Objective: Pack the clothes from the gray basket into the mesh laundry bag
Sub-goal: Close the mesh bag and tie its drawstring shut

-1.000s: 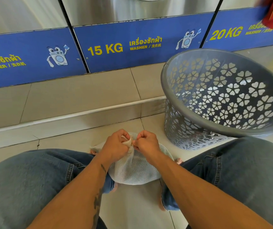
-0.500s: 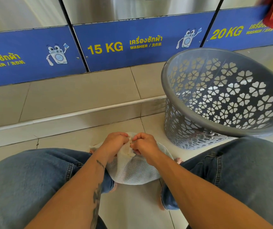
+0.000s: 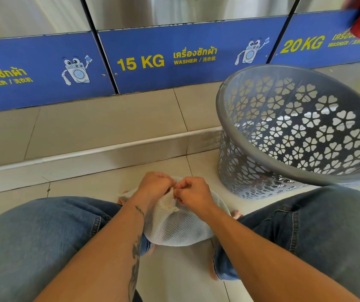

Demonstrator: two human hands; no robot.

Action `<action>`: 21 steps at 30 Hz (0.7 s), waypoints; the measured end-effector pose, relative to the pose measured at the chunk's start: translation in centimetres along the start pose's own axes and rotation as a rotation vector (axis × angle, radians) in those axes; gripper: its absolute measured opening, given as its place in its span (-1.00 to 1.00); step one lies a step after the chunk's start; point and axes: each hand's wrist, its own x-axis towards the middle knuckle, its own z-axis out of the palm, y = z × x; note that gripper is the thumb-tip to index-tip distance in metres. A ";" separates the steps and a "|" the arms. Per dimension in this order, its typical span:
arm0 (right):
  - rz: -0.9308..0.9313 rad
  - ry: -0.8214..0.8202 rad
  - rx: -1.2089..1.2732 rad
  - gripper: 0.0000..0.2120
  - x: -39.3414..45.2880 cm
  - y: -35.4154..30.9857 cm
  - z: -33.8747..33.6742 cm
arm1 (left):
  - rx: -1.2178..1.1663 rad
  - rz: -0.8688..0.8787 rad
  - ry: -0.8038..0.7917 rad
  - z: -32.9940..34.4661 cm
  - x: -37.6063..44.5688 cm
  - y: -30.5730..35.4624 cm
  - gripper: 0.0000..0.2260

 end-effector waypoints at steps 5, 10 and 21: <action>-0.052 -0.005 -0.114 -0.77 0.0 -0.4 0.0 | -0.013 -0.007 0.046 0.1 0.2 -0.1 -0.91; -0.097 -0.044 -0.213 -0.81 0.5 -0.6 -0.1 | -0.040 -0.006 0.092 0.3 0.6 -0.4 -0.92; -0.133 -0.046 -0.189 -0.83 0.2 0.8 -0.4 | -0.148 -0.001 0.165 0.2 1.2 0.4 -0.93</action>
